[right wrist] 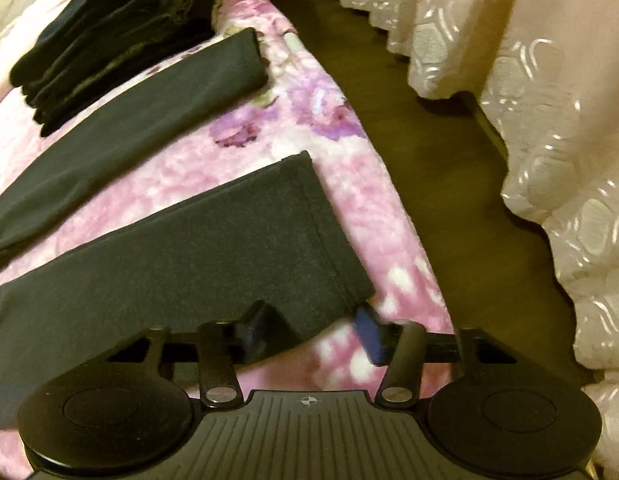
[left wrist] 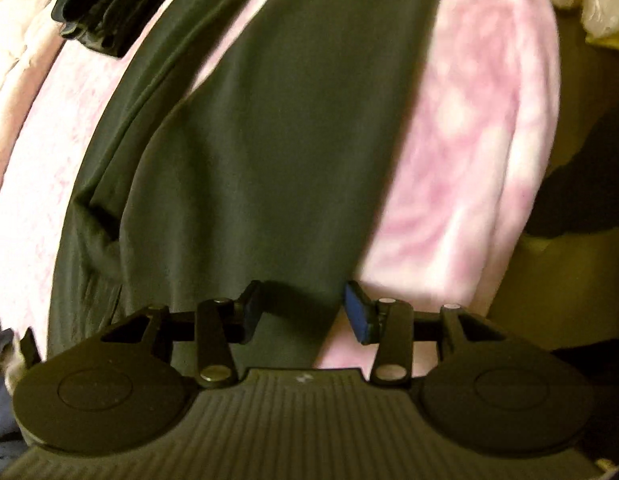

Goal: Fold clothes

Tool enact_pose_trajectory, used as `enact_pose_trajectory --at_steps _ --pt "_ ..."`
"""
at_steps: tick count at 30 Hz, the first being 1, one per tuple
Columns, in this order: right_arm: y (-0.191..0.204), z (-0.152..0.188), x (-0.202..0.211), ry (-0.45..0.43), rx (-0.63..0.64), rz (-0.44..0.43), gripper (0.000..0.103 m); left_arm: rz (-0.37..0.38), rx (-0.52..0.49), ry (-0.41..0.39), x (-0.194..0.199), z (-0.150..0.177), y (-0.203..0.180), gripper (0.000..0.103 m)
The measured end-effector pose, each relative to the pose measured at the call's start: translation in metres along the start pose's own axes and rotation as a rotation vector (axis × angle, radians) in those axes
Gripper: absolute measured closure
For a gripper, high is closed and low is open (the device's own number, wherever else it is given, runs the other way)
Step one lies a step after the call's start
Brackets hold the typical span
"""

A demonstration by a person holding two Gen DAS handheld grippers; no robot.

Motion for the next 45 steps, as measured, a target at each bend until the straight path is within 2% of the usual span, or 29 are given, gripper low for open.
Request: enact_pose_trajectory --at_steps 1,2,3,9,12,13,14,15,16,17,19,22,24,28,31,34,35,37,39,42,45 --pt "0.001 0.0 0.0 0.002 -0.003 0.007 0.071 -0.009 -0.011 -0.002 -0.001 0.003 0.001 0.076" --pt "0.004 0.0 0.0 0.007 0.008 0.015 0.084 -0.012 -0.016 -0.003 -0.002 0.006 0.002 0.094" --pt "0.007 0.0 0.001 0.014 0.029 0.024 0.096 -0.016 -0.018 -0.005 -0.003 0.007 0.003 0.097" --pt "0.017 0.006 0.022 0.031 0.133 0.094 0.098 0.016 0.017 -0.081 0.026 0.013 0.003 0.099" --pt "0.015 0.012 0.013 0.041 0.07 0.099 0.097 0.041 0.038 -0.051 0.014 0.018 -0.005 0.096" --pt "0.013 0.012 0.011 0.041 0.042 0.104 0.097 0.046 0.042 -0.047 0.012 0.018 -0.005 0.094" --pt "0.014 0.01 0.014 0.031 0.032 0.115 0.082 0.05 0.048 -0.048 0.013 0.018 -0.005 0.092" --pt "0.017 0.005 0.019 0.012 0.044 0.127 0.058 0.054 0.054 -0.049 0.014 0.018 -0.005 0.091" --pt "0.02 0.001 0.025 -0.007 0.055 0.139 0.049 0.061 0.071 -0.051 0.018 0.019 -0.001 0.085" --pt "0.028 -0.005 0.03 -0.031 0.084 0.139 0.047 0.063 0.1 -0.054 0.023 0.02 0.006 0.076" --pt "0.055 -0.019 0.042 -0.088 0.169 0.103 0.047 0.059 0.173 -0.059 0.033 0.024 0.022 0.072" --pt "0.11 -0.033 0.044 -0.137 0.249 -0.012 0.047 0.021 0.346 -0.05 0.043 0.034 0.059 0.07" --pt "0.152 -0.036 0.034 -0.131 0.286 -0.102 0.047 -0.025 0.458 -0.055 0.042 0.034 0.09 0.069" --pt "0.227 -0.03 0.017 -0.096 0.353 -0.234 0.047 -0.114 0.555 -0.122 0.031 0.015 0.145 0.056" --pt "0.265 -0.02 0.008 -0.097 0.395 -0.269 0.047 -0.123 0.564 -0.186 0.005 -0.005 0.185 0.052" --pt "0.28 -0.007 -0.003 -0.078 0.386 -0.243 0.047 -0.102 0.506 -0.218 -0.033 -0.018 0.213 0.052" --pt "0.282 -0.001 -0.006 -0.065 0.374 -0.23 0.047 -0.088 0.476 -0.205 -0.048 -0.019 0.219 0.063" --pt "0.283 0.011 -0.007 -0.04 0.35 -0.204 0.047 -0.027 0.434 -0.156 -0.066 -0.012 0.218 0.094" --pt "0.285 0.018 -0.007 -0.019 0.32 -0.179 0.047 0.041 0.404 -0.181 -0.054 -0.004 0.203 0.094" --pt "0.292 0.028 -0.005 0.016 0.274 -0.149 0.046 0.101 0.356 -0.187 -0.038 0.01 0.18 0.094" --pt "0.303 0.031 0.0 0.037 0.268 -0.134 0.046 0.123 0.383 -0.183 -0.031 0.02 0.172 0.088"
Point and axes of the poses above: each gripper's, at about its wrist camera, not at the fingertips, and x roughly against the way its jaws point, y to its left, z to its underside, the point moved 8 cm from there along -x, roughly the way its jaws point, and after that the axes turned 7 degrees about -y, right-handed, at the moved point
